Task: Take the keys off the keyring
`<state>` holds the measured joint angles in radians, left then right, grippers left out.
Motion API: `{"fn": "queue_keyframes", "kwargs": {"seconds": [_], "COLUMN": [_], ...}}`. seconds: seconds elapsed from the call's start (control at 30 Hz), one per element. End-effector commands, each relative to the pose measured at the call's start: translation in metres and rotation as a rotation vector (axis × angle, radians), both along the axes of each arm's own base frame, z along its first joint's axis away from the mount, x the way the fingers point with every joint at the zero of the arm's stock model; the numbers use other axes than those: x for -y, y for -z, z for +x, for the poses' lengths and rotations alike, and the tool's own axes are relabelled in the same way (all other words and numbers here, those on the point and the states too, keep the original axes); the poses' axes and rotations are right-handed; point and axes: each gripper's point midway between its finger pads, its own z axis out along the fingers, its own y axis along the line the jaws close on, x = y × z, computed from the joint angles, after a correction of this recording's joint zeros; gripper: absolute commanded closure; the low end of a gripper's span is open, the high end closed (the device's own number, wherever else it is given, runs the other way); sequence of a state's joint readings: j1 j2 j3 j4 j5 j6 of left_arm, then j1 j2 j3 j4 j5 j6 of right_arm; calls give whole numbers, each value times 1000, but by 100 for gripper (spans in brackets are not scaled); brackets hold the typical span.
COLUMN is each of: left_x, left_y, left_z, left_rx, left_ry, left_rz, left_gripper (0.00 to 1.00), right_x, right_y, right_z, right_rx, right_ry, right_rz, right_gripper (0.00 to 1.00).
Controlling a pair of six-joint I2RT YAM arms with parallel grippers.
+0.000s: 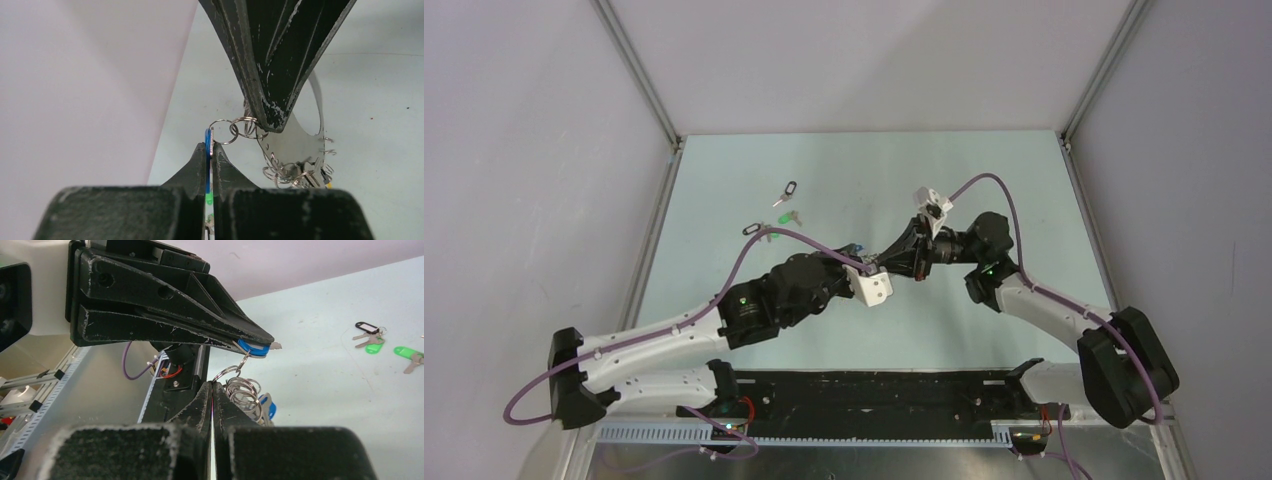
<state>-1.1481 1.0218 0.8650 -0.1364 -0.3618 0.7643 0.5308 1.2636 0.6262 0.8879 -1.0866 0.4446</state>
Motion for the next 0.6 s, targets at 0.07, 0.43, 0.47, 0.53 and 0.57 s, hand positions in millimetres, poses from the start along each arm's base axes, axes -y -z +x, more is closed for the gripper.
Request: {"fn": "queue_keyframes", "kwargs": {"seconds": [0.07,0.43,0.47,0.53,0.57], "left_x": [-6,-17,-18,-17,-17], "left_y": [-42,-59,-59,-58,-58], "left_z": [7,13,13,13,13], "left_rx": [93,142,143,145,146], "left_ry": [-43,-112,-114,-109,-107], "left_rz": [-125,-196,-197,-194,-193], "left_gripper": [100,100,100,100,100], "right_x": [-13,-9,-9,-9,-8], "right_y": [2,11,13,14,14], "right_z": [-10,-6,-6,-5,-4], "right_rx": [-55,-62,-69,-81,-81], "right_ry": [-90,-67,-67,-62,-52], "right_rz": [-40,-80,-85,-91,-90], "right_gripper": [100,100,100,100,100]}}
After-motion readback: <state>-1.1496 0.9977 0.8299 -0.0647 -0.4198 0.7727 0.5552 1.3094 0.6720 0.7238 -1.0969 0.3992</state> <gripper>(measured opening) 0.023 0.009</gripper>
